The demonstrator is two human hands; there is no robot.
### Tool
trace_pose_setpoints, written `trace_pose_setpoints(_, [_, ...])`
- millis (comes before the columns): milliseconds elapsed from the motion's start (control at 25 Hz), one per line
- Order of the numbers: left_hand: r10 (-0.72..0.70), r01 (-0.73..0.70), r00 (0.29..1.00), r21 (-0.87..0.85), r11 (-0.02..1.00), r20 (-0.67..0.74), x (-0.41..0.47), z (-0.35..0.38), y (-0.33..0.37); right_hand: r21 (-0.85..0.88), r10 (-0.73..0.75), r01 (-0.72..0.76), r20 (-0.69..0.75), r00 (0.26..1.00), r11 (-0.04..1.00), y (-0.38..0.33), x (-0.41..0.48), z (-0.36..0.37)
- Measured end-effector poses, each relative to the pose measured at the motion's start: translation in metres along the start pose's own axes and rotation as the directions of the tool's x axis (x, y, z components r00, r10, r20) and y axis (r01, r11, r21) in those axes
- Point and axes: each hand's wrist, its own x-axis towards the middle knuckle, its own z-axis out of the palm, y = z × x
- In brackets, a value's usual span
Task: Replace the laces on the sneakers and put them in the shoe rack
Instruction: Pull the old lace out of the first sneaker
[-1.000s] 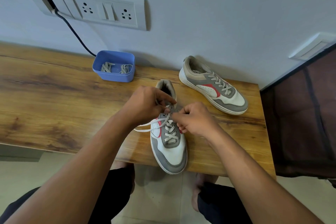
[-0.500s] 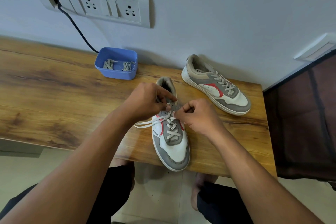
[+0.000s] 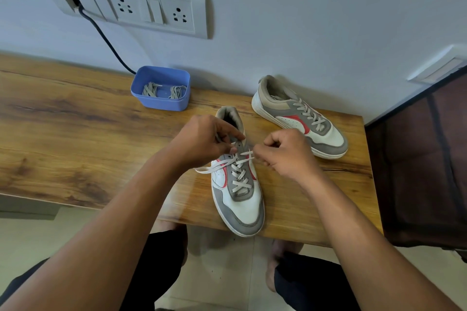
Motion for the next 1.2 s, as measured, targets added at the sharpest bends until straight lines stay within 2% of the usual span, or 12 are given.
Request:
trace_pose_setpoints(120, [-0.008, 0.008, 1.0, -0.003, 1.0, -0.001, 0.001, -0.001, 0.0, 0.09, 0.013, -0.018, 0.059, 0.998, 0.996, 0.001, 0.0, 0.001])
trace_pose_setpoints(200, [-0.016, 0.016, 1.0, -0.013, 1.0, -0.005, 0.0, 0.0, 0.0, 0.056, -0.042, 0.036, 0.097, 0.994, 0.998, 0.001, -0.004, 0.009])
trace_pose_setpoints(280, [-0.017, 0.017, 1.0, -0.02, 1.0, -0.007, -0.001, 0.0, 0.001, 0.0, -0.077, 0.077, 0.042, 0.996, 0.997, 0.002, 0.0, 0.003])
trace_pose_setpoints(360, [-0.018, 0.018, 1.0, -0.017, 1.0, -0.005, -0.001, 0.0, 0.0, 0.022, -0.044, 0.044, -0.02, 0.999, 0.999, 0.007, 0.007, -0.011])
trace_pose_setpoints(440, [-0.024, 0.024, 1.0, -0.01, 1.0, 0.002, -0.001, -0.001, 0.0, 0.084, -0.003, 0.0, 0.042, 0.999, 0.996, 0.007, 0.006, -0.01])
trace_pose_setpoints(520, [-0.022, 0.022, 1.0, -0.007, 1.0, 0.007, 0.0, 0.0, 0.0, 0.084, -0.038, 0.029, 0.108, 0.993, 0.996, 0.006, 0.0, 0.003])
trace_pose_setpoints(600, [-0.018, 0.018, 1.0, -0.007, 1.0, 0.002, 0.0, 0.0, 0.0, 0.019, -0.083, 0.081, 0.069, 0.994, 0.997, 0.005, 0.001, 0.006])
trace_pose_setpoints(720, [-0.014, 0.014, 1.0, 0.005, 1.0, -0.001, -0.001, -0.001, 0.0, 0.012, -0.065, 0.065, -0.037, 0.997, 0.998, 0.009, 0.008, -0.011])
trace_pose_setpoints(880, [-0.012, 0.012, 1.0, -0.005, 1.0, -0.006, 0.0, 0.0, 0.0, -0.026, -0.088, 0.09, 0.079, 0.993, 0.996, 0.004, -0.002, 0.005])
trace_pose_setpoints(1040, [-0.011, 0.011, 1.0, -0.009, 1.0, -0.004, -0.001, 0.0, 0.0, -0.046, -0.078, 0.076, -0.049, 0.996, 0.996, 0.008, 0.005, -0.01])
trace_pose_setpoints(1200, [-0.014, 0.014, 1.0, -0.01, 1.0, -0.01, 0.0, 0.0, -0.002, -0.046, -0.113, 0.116, 0.078, 0.991, 0.992, 0.001, -0.006, 0.005])
